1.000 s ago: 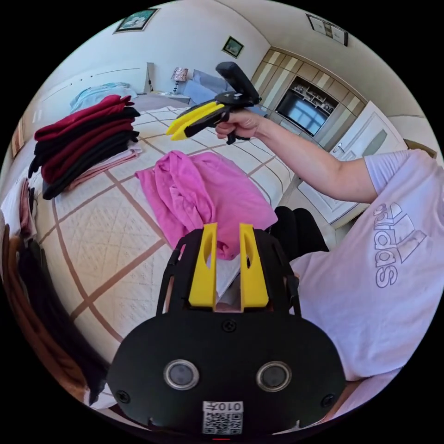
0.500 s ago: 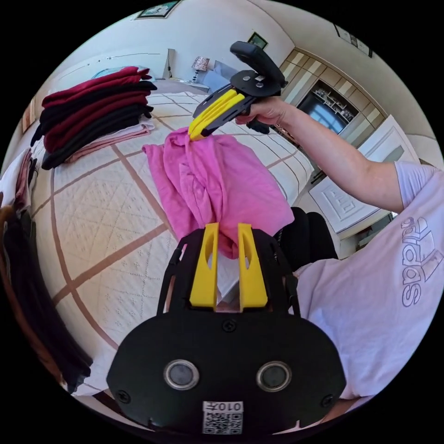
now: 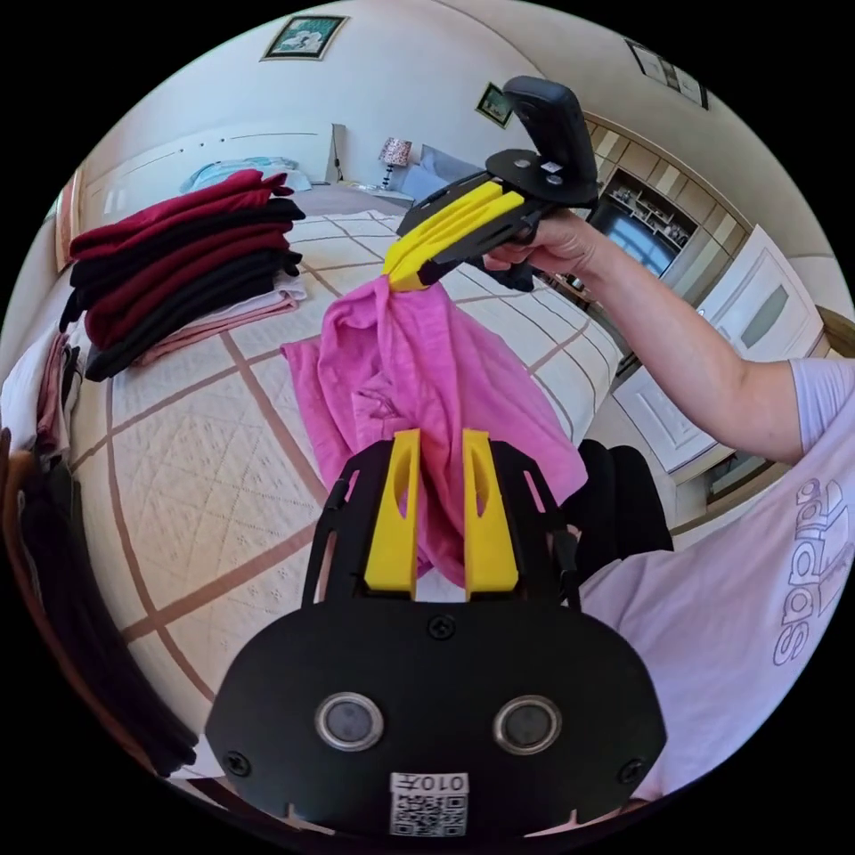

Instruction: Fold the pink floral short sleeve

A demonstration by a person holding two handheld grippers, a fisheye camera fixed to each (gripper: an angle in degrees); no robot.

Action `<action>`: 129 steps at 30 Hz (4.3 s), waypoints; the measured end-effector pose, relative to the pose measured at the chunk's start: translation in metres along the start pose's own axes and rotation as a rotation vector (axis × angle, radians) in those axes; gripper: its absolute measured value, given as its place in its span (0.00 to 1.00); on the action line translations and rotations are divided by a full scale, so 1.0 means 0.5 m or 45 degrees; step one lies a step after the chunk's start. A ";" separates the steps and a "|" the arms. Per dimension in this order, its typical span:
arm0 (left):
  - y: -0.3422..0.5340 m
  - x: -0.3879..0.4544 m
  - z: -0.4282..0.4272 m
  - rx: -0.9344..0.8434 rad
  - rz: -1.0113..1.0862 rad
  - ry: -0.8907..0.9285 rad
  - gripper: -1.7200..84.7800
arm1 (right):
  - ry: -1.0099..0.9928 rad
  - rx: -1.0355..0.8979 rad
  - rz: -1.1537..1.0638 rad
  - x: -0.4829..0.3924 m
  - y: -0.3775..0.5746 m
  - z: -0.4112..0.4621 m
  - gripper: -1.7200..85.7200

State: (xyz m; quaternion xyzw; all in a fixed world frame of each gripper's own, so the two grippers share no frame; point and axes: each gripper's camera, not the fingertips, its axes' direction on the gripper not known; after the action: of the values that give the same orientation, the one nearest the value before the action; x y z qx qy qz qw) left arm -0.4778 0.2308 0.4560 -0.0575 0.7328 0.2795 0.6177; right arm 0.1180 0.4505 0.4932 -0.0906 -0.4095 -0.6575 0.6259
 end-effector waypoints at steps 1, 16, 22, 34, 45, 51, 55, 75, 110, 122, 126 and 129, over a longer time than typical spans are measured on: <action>0.003 -0.009 -0.004 0.016 -0.017 0.024 0.09 | -0.007 0.022 0.007 0.001 0.006 -0.005 0.06; 0.052 -0.137 -0.011 0.115 -0.108 0.414 0.05 | -0.008 0.043 0.027 -0.001 0.019 -0.006 0.06; 0.065 -0.173 -0.009 0.200 -0.140 0.524 0.02 | 0.001 0.019 0.028 -0.001 0.021 -0.005 0.06; 0.095 -0.199 -0.070 0.201 -0.286 0.293 0.02 | -0.072 -0.036 0.135 0.047 -0.036 0.057 0.05; 0.100 -0.185 -0.014 0.114 -0.426 0.280 0.02 | -0.028 0.246 0.572 0.119 0.043 0.018 0.09; 0.059 -0.083 -0.049 0.096 -0.265 -0.014 0.02 | 0.009 -0.153 0.564 0.132 0.079 0.059 0.09; -0.014 -0.051 -0.069 0.181 -0.157 -0.169 0.03 | -0.131 -0.267 0.511 0.097 0.097 0.115 0.09; -0.310 0.098 0.147 -0.281 0.773 -0.473 0.07 | 0.140 0.219 0.908 -0.188 0.462 -0.084 0.09; -0.275 -0.340 0.084 0.148 -0.031 0.287 0.02 | 0.123 0.156 1.240 -0.263 0.741 -0.030 0.06; -0.261 -0.415 0.076 0.157 -0.053 0.403 0.02 | -0.130 0.356 1.549 -0.195 0.828 -0.040 0.11; -0.243 -0.440 0.057 0.174 -0.057 0.389 0.02 | -0.037 0.446 1.533 -0.229 0.838 -0.090 0.07; -0.230 -0.468 0.063 0.170 -0.107 0.439 0.02 | -0.063 0.516 1.609 -0.243 0.872 -0.114 0.07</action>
State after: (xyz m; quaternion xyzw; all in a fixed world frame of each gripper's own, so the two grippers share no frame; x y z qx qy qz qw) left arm -0.3470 0.0885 0.6340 -0.0941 0.8416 0.1902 0.4967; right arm 0.5559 0.5564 0.5648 -0.2088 -0.4074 -0.0718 0.8861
